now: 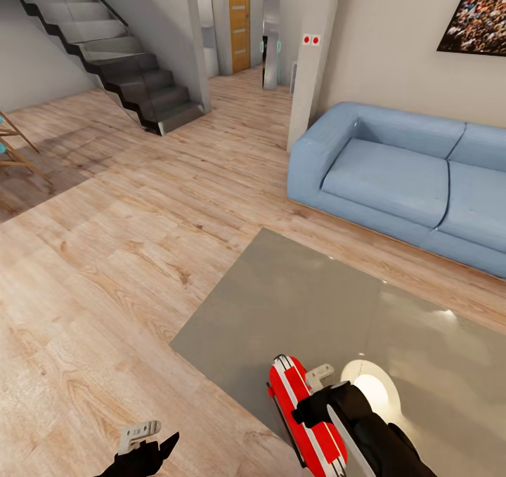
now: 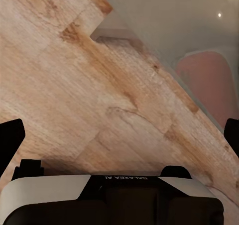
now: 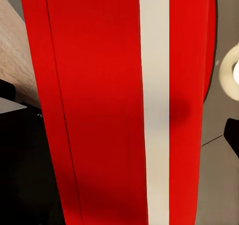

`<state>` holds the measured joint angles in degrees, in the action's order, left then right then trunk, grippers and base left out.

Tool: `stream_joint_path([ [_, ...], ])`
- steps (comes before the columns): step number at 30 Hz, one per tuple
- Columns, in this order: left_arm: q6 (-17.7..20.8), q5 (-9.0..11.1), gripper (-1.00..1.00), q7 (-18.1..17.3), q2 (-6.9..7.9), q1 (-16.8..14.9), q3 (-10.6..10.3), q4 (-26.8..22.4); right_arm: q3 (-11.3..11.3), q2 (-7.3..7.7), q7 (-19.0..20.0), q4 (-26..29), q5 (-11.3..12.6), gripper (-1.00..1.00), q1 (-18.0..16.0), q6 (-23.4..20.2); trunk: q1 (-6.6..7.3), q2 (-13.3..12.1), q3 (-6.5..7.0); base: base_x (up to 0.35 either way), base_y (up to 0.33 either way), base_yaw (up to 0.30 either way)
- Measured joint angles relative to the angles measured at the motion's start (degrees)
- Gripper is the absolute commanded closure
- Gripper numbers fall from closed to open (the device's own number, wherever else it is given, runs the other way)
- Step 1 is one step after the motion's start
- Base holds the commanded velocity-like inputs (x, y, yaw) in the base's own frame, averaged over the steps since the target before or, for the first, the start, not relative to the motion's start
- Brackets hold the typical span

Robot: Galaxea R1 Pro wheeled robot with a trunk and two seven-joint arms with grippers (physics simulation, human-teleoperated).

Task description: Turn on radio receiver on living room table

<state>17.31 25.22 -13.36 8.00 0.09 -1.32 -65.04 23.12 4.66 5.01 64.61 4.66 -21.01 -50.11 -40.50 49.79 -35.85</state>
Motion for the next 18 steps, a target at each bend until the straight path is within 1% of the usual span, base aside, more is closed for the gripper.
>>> stream_joint_path([
  [6, 0.0, 0.0, -1.0, 0.0, 0.0, 0.0, 0.0, 0.0, 0.06, 0.0, 0.15, -0.04, 0.08, -1.0, 0.0, 1.36, 0.0, 0.0, 0.0, 0.0, 0.0, 0.0],
  [18, 0.0, 0.0, -1.0, 0.0, 0.0, 0.0, 0.0, 0.0, 0.08, 0.0, 0.18, -0.32, 0.08, -1.0, 0.0, 1.87, 0.0, 0.0, 0.0, 0.0, 0.0, 0.0],
])
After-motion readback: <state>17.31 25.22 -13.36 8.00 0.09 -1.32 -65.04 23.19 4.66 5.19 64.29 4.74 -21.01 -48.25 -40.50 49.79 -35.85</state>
